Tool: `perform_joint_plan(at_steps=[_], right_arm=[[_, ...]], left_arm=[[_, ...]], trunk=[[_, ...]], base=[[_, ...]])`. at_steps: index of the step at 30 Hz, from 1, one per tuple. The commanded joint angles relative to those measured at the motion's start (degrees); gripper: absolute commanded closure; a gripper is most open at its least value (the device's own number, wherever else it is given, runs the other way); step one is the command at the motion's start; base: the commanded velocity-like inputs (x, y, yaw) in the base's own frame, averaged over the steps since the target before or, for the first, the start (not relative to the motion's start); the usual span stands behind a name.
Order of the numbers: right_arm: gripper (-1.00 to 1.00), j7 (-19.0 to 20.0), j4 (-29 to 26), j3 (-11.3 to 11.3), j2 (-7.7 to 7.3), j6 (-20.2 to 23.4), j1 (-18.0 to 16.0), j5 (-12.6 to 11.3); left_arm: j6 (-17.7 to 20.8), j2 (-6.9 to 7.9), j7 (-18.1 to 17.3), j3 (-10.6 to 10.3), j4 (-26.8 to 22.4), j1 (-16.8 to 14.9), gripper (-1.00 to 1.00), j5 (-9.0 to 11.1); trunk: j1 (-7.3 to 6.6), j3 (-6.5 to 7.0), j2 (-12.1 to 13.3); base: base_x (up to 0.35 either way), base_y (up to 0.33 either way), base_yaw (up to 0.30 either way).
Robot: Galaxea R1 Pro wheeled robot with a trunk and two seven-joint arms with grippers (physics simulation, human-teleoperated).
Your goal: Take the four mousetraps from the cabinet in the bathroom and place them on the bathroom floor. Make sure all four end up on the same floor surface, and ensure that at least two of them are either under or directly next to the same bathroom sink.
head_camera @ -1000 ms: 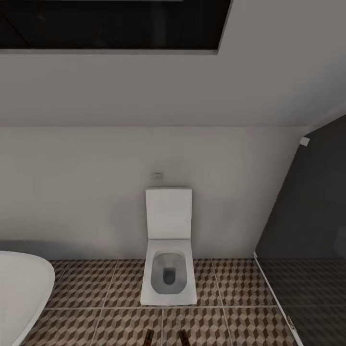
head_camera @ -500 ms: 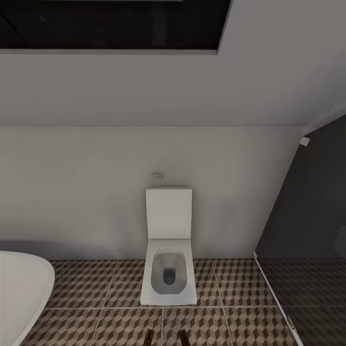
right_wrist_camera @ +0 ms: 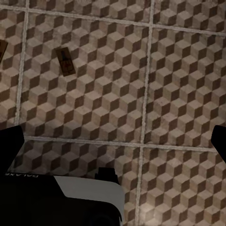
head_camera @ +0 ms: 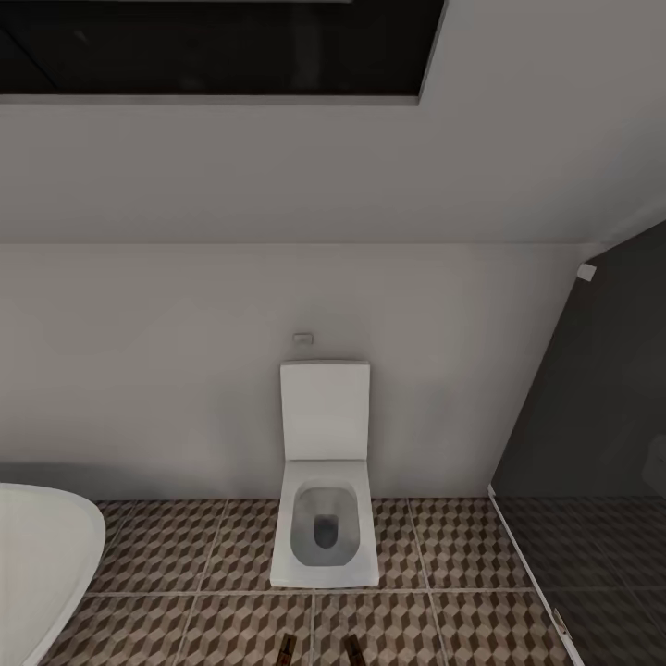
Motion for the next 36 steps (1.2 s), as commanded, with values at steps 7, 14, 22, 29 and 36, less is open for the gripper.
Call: perform_joint_plan(at_steps=[7, 14, 22, 29, 36], right_arm=[[-1.0, -0.13, 0.06, 0.5, 0.03, -0.24, -0.05, -0.52], [-1.0, -0.13, 0.06, 0.5, 0.03, -0.24, -0.05, -0.51], [-1.0, -0.13, 0.06, 0.5, 0.03, -0.24, -0.03, -0.51], [-1.0, -0.13, 0.06, 0.5, 0.03, -0.24, -0.03, -0.51], [-1.0, -0.13, 0.06, 0.5, 0.03, -0.24, -0.03, -0.51]], left_arm=[[-0.24, -0.03, 0.15, -0.34, 0.15, -0.07, -1.0, -0.02], [-0.24, -0.03, 0.15, -0.35, 0.14, -0.07, -1.0, -0.03], [-0.24, -0.03, 0.15, -0.35, 0.13, -0.07, -1.0, -0.03], [-0.24, -0.03, 0.15, -0.35, 0.13, -0.07, -1.0, -0.03], [-0.24, -0.03, 0.15, -0.35, 0.13, -0.07, -1.0, -0.03]], trunk=[[0.03, -0.12, -0.12], [0.03, -0.12, -0.12], [0.03, -0.12, -0.12], [0.03, -0.12, -0.12], [0.03, -0.12, -0.12]], base=[[0.0, 0.0, 0.0], [0.0, 0.0, 0.0], [0.0, 0.0, 0.0], [0.0, 0.0, 0.0], [0.0, 0.0, 0.0]])
